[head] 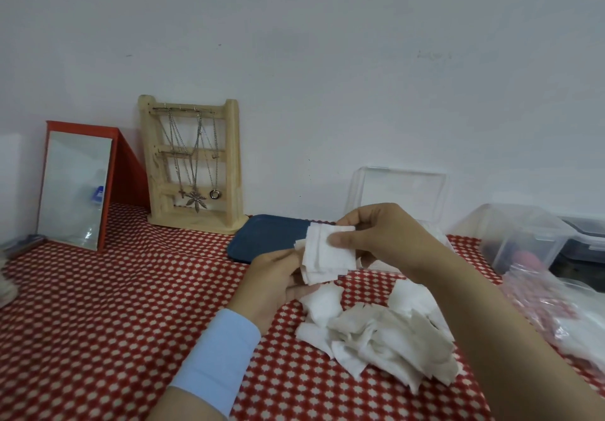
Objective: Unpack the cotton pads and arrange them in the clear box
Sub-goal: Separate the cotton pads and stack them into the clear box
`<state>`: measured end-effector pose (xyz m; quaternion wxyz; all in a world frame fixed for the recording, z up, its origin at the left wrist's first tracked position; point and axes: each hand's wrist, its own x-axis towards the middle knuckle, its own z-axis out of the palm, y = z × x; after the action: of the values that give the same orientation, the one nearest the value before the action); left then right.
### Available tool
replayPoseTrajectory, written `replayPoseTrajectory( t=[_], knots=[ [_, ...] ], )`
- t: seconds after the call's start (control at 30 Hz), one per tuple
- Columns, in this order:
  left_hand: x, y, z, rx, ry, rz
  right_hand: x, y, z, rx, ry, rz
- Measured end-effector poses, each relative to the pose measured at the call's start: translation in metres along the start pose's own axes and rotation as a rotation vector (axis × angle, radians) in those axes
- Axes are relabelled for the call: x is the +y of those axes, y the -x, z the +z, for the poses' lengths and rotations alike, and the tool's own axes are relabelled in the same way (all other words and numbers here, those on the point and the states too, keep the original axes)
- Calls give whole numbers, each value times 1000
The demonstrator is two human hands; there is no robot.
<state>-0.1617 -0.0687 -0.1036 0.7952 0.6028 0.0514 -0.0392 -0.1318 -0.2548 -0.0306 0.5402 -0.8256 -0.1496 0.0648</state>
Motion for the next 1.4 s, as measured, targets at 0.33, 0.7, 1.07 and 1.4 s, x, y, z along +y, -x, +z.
replayPoseTrajectory(
  t=[0.33,0.7,1.07,1.4],
  knots=[
    [2,3,6,-54,-13,-42,6,-3,1,17,260,9],
    [0,3,6,-73,-76,-13,7,-4,1,40,310,-22],
    [-4,-1,1,-16,-64,-43,1,1,-5,-113,10,-16],
    [2,2,5,-92,-74,-48,10,-6,9,-3,206,-32]
  ],
)
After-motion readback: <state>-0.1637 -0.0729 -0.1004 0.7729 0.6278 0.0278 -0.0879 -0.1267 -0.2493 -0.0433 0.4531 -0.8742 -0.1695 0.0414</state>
